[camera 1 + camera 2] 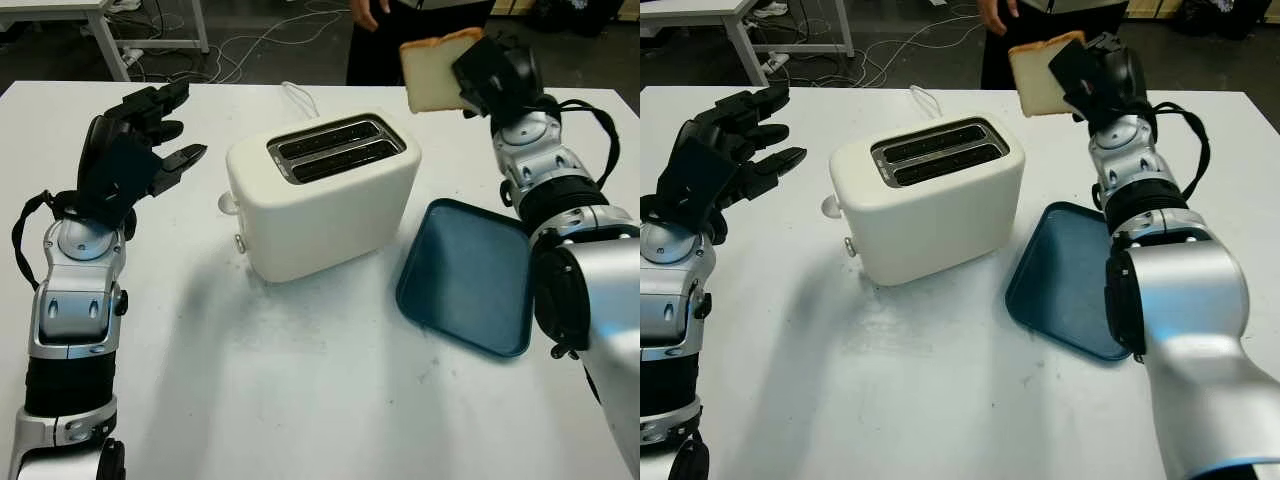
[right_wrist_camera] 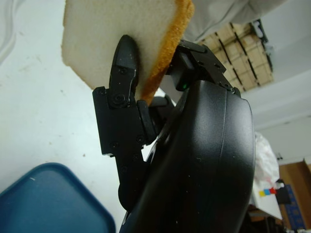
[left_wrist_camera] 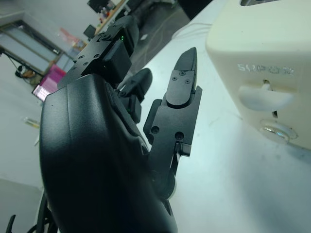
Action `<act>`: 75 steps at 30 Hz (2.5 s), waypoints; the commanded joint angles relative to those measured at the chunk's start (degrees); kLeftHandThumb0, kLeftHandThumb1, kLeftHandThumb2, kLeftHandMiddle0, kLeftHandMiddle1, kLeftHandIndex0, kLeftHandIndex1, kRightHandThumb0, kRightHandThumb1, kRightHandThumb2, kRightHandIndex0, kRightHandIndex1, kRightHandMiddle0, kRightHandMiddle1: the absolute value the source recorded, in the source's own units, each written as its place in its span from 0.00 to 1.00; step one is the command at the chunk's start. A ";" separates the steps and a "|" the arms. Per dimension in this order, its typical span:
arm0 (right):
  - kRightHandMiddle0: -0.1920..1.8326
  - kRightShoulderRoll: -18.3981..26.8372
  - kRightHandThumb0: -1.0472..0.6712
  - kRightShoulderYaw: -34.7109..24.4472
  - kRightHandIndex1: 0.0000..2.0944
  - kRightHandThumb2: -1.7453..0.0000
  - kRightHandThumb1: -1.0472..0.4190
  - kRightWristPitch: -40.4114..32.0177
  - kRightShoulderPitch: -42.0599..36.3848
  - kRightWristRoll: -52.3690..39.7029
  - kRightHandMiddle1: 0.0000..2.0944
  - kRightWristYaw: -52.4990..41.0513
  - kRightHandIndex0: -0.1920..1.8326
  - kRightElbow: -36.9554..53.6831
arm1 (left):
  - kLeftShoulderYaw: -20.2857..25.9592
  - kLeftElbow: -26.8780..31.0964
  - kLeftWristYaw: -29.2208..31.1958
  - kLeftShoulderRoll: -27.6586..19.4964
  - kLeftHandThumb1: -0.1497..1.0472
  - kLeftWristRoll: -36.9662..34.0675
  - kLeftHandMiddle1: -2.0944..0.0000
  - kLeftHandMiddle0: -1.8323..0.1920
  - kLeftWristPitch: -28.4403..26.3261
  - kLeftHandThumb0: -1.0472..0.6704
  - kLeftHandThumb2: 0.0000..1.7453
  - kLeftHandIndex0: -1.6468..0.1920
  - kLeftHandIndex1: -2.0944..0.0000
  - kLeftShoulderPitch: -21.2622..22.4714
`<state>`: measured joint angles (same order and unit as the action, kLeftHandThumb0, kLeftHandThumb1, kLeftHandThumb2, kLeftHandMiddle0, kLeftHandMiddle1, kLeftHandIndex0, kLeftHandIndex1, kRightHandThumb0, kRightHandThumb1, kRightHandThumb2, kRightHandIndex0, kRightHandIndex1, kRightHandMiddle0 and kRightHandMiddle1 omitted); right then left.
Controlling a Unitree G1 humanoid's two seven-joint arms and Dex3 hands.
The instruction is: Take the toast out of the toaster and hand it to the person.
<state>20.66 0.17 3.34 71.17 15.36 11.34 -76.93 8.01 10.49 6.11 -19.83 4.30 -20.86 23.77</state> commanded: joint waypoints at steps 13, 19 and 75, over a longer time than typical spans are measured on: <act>0.31 -0.08 0.47 1.81 0.83 0.78 0.09 -2.85 -3.47 2.17 0.81 -0.61 0.37 -1.01 | 0.46 -0.07 -0.38 0.27 0.89 -0.49 0.70 0.77 1.45 0.52 0.06 0.60 1.00 -1.34; 0.27 0.02 0.48 0.68 0.83 0.77 0.09 -3.30 -3.57 1.20 0.80 -1.45 0.35 -0.88 | 0.58 -0.22 -0.36 0.54 0.89 -0.86 0.69 0.77 1.48 0.51 0.06 0.60 1.00 -1.18; 0.20 2.33 0.22 -1.13 0.00 0.72 0.09 8.55 -10.85 -3.74 0.00 -14.61 0.21 12.49 | 1.49 1.04 -0.41 1.13 0.89 -1.37 0.69 0.78 1.49 0.52 0.07 0.61 1.00 -2.55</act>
<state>22.99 -0.10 10.45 62.60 13.09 -2.91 -66.95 9.08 10.43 6.13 -19.12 3.77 -19.49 22.24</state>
